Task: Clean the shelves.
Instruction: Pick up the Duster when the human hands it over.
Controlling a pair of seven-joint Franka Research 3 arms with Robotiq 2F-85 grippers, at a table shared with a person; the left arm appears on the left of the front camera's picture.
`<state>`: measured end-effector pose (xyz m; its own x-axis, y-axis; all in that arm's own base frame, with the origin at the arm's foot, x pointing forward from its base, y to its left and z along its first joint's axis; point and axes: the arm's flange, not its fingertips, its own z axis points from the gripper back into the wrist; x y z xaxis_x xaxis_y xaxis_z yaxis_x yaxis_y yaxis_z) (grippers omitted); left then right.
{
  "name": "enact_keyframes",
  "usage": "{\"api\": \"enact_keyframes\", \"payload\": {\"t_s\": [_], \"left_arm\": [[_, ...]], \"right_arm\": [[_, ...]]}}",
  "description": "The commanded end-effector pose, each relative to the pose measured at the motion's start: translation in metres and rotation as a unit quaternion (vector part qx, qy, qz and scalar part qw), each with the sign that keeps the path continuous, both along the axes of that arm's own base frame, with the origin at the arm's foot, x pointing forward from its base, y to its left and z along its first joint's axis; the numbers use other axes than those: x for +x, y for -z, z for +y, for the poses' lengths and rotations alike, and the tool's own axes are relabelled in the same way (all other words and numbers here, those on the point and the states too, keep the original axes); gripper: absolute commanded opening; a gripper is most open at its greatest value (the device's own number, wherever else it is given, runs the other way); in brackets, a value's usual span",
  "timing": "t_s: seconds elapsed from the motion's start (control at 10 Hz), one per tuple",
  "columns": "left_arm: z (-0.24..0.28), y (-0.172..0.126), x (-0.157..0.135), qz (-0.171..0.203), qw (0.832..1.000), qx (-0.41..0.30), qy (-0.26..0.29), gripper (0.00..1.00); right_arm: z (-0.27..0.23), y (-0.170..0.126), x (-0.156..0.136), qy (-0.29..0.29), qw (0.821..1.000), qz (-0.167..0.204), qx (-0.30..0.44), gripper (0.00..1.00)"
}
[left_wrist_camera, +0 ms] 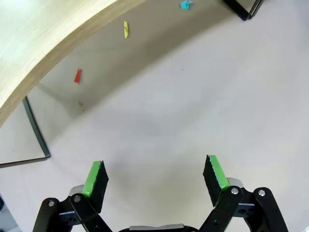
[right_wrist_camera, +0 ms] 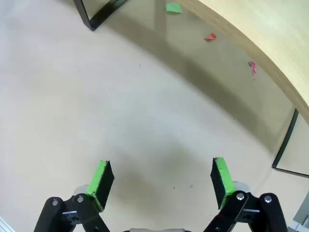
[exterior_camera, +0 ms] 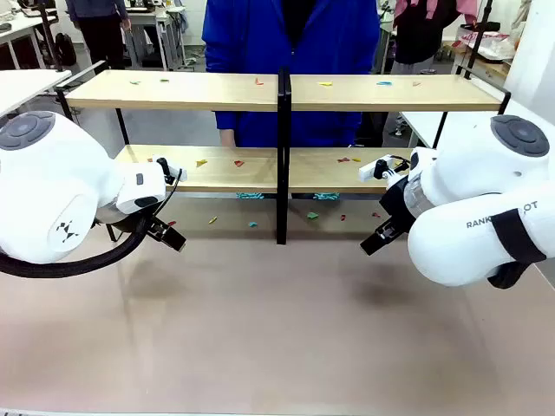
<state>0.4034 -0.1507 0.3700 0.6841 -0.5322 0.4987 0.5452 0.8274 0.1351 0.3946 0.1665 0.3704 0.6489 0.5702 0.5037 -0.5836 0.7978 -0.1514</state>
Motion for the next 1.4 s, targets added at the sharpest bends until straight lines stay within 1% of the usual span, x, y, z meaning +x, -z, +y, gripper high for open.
{"api": "enact_keyframes", "payload": {"t_s": [0.0, 1.3], "left_arm": [[0.0, -0.0001, 0.0, 0.0, 1.0, 0.0, 0.0, 1.0], [0.0, -0.0001, 0.0, 0.0, 1.0, 0.0, 0.0, 1.0]], "right_arm": [[0.0, 0.0, 0.0, 0.0, 1.0, 0.0, 0.0, 1.0], [0.0, 0.0, 0.0, 0.0, 1.0, 0.0, 0.0, 1.0]]}}
